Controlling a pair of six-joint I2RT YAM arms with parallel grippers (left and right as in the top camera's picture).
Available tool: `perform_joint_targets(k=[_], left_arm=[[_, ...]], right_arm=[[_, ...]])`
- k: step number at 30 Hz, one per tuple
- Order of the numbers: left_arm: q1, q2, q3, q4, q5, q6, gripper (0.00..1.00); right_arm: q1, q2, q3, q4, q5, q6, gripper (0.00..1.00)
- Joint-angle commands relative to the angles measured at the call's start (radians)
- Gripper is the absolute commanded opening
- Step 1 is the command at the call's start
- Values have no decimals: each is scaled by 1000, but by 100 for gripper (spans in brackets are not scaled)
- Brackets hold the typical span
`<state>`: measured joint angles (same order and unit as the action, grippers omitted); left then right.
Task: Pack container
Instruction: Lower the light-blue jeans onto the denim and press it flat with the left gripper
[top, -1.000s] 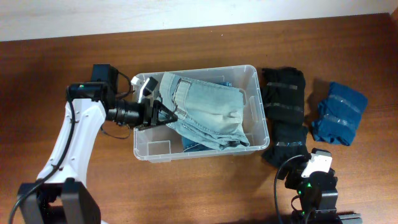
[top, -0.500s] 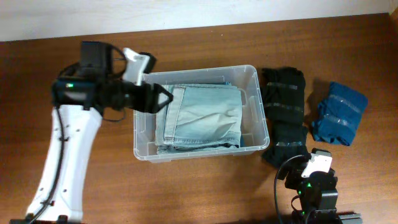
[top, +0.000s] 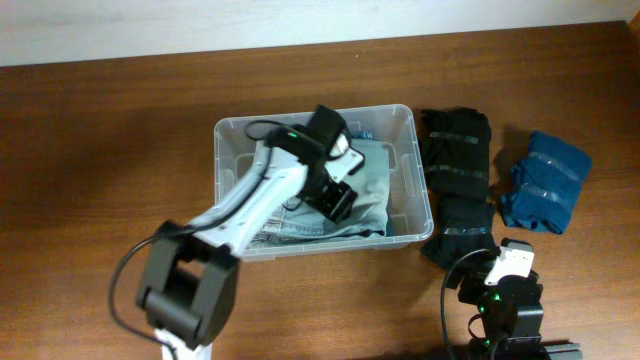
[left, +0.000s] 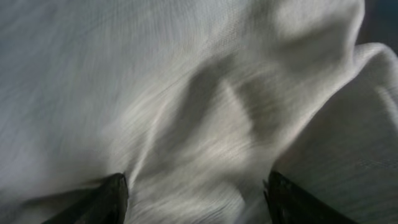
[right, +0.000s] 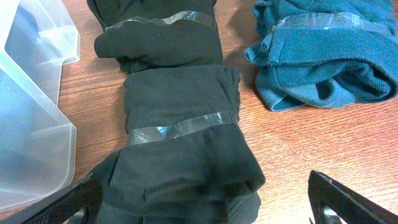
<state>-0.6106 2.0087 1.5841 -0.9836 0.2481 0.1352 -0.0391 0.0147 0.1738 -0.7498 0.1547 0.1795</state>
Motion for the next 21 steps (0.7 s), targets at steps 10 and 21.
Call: perform_joint_targets(k=[10, 21], left_arm=[[56, 209, 62, -36, -12, -150, 61], [-47, 8, 264, -261, -1, 269, 75]], right_arm=[[6, -8, -8, 2, 3, -7, 98], [6, -8, -8, 2, 3, -7, 98]])
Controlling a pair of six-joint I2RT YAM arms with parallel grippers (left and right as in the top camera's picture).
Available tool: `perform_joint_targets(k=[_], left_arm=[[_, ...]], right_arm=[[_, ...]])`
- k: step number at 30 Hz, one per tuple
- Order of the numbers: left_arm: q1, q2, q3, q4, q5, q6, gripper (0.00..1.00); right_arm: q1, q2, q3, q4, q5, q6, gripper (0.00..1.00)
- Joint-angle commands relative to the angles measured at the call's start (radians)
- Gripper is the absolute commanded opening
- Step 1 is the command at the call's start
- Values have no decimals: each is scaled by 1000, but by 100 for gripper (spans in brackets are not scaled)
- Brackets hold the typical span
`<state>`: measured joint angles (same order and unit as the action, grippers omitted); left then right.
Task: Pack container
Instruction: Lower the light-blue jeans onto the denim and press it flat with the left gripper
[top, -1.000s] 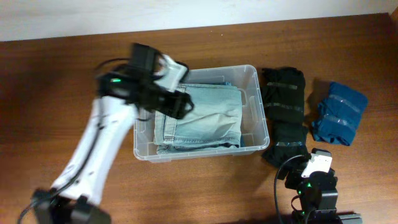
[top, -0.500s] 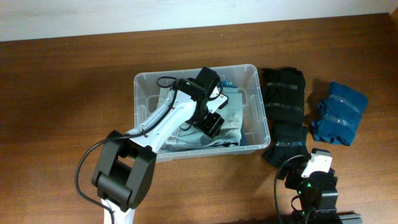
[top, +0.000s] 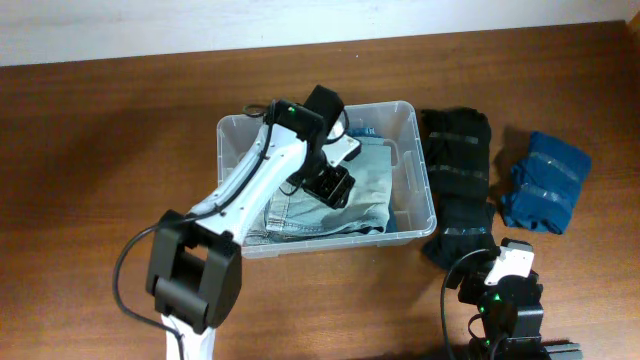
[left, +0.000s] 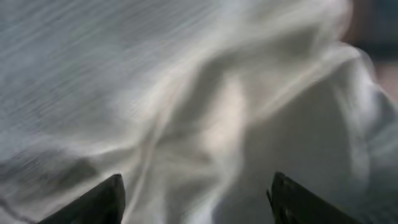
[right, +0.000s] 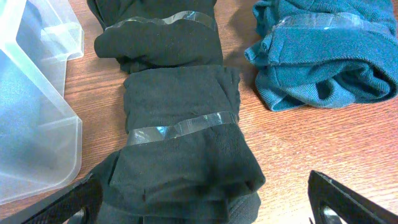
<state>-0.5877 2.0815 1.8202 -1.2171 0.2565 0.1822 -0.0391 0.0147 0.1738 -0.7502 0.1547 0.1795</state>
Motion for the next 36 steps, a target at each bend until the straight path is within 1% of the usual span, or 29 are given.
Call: perform_joint_targets(k=[1, 5, 9, 12, 15, 18, 21, 22, 24, 28, 31, 34, 35, 36], left_arm=[[-87, -61, 25, -34, -9, 254, 75], [-145, -32, 6, -48, -9, 366, 76], [-179, -11, -9, -48, -6, 446, 76], [-190, 19, -10, -23, -11, 462, 80], [-183, 65, -10, 5, -11, 455, 80], [-172, 112, -10, 44, -30, 381, 79], [-153, 158, -10, 104, -79, 281, 78], [-149, 161, -10, 115, -79, 274, 75], [-145, 164, -9, 135, -88, 245, 74], [-144, 164, 8, 158, -205, 116, 74], [-144, 155, 52, 103, -232, 89, 74], [-144, 130, 145, -5, -256, 48, 74], [-142, 117, 188, -47, -282, 20, 75], [-137, 93, 277, -119, -344, -47, 76]], right_arm=[[6, -8, -8, 2, 3, -7, 98], [6, -8, -8, 2, 3, -7, 98], [6, -8, -8, 2, 3, -7, 98], [6, -8, -8, 2, 3, -7, 98], [6, -8, -8, 2, 3, -7, 98], [6, -8, -8, 2, 3, -7, 98], [6, -8, -8, 2, 3, -7, 98], [6, -8, -8, 2, 3, -7, 99], [6, -8, -8, 2, 3, -7, 98], [6, -8, -8, 2, 3, -7, 98], [6, -8, -8, 2, 3, -7, 98], [6, -8, -8, 2, 3, -7, 98], [6, -8, -8, 2, 3, -7, 98], [6, -8, -8, 2, 3, -7, 98]])
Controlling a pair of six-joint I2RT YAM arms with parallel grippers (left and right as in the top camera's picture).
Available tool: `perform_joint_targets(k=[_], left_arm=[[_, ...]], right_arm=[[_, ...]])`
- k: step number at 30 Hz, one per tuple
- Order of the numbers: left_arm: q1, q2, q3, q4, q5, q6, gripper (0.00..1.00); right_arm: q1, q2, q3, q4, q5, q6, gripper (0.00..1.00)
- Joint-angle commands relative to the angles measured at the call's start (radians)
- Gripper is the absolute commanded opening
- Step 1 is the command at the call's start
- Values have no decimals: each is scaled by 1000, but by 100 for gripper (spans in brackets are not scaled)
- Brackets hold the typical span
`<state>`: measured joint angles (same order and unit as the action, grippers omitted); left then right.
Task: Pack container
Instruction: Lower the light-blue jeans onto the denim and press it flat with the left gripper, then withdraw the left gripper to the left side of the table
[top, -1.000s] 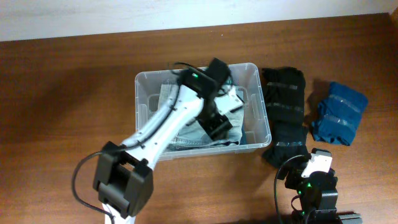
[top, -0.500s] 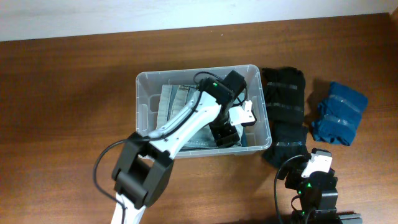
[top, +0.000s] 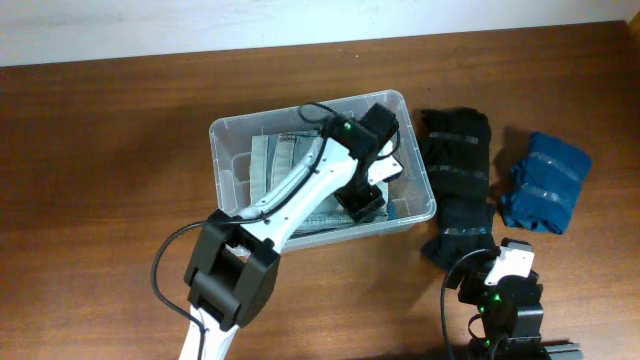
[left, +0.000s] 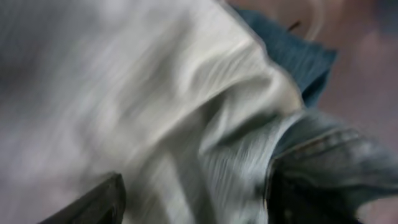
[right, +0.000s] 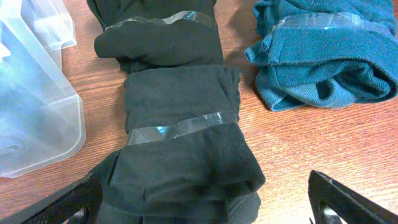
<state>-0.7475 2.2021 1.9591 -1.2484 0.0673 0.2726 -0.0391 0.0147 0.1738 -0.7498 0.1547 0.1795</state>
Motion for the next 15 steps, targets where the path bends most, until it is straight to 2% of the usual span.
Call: perform_joint_targets(k=[1, 6, 11, 12, 15], left_arm=[[27, -44, 197, -129, -186, -174, 79], [74, -126, 443, -294, -255, -293, 84], [189, -248, 628, -414, -272, -394, 87], [216, -274, 645, -427, -273, -407, 94], [301, -379, 661, -439, -274, -418, 99]], right_arm=[[6, -8, -8, 2, 3, -7, 98], [6, -8, -8, 2, 3, -7, 98], [6, -8, -8, 2, 3, -7, 99], [6, -8, -8, 2, 3, -7, 98], [6, -8, -8, 2, 3, -7, 98]])
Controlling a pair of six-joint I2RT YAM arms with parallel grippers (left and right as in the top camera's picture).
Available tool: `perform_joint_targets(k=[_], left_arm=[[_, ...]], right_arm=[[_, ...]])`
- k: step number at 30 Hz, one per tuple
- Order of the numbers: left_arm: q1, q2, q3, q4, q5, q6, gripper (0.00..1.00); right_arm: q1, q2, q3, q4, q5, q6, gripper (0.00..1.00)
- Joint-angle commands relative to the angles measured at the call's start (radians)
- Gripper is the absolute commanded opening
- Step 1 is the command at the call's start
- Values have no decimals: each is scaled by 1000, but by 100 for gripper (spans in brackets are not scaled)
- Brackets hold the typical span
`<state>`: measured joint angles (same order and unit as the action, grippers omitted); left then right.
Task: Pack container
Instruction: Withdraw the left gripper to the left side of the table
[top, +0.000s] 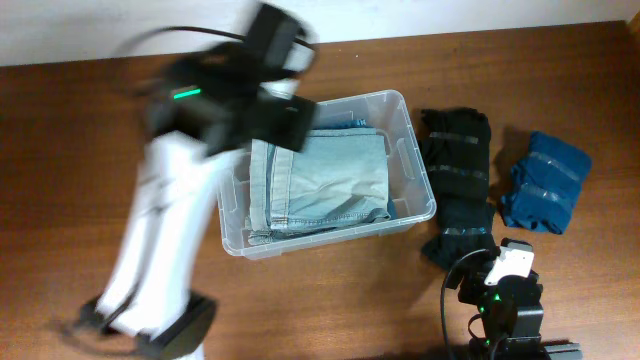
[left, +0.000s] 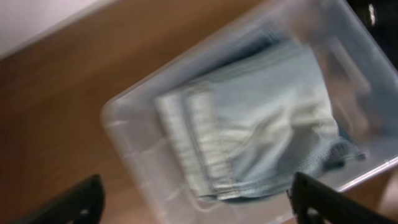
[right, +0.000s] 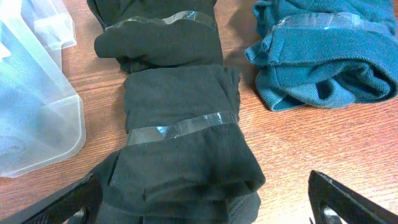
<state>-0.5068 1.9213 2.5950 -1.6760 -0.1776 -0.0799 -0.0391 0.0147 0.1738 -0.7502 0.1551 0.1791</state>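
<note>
A clear plastic container (top: 412, 160) stands mid-table with folded light-blue jeans (top: 335, 180) lying flat inside it. My left gripper (left: 196, 208) is open and empty, held high above the container, and looks down on the jeans (left: 261, 134). The left arm is blurred in the overhead view, over the container's back left. A black taped clothing roll (right: 177, 124) and a teal taped bundle (right: 323, 50) lie on the table right of the container. My right gripper (right: 205, 211) stands open at the near end of the black roll, not touching it.
The container's near right corner (right: 37, 106) is close to the left side of the black roll. The wooden table (top: 90, 140) stretches out left of the container. A pale wall edge runs along the back.
My left gripper was low in the right part of the container against the jeans. Now it is raised well above the container, open and empty. The right arm has not moved.
My open left gripper was pressed on the jeans in the middle of the container, and stayed on them a moment later. Then it was at the container's right side by the jeans' edge. Now it is lifted clear and the jeans lie flat inside.
</note>
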Motion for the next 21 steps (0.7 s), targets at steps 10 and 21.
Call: perform_joint_targets(k=[10, 21], left_arm=[[234, -367, 25, -11, -29, -61, 99], [241, -513, 23, -11, -29, -62, 99]], right_arm=[[6, -8, -8, 138, -312, 136, 98], [6, 0, 76, 219, -679, 283, 98]])
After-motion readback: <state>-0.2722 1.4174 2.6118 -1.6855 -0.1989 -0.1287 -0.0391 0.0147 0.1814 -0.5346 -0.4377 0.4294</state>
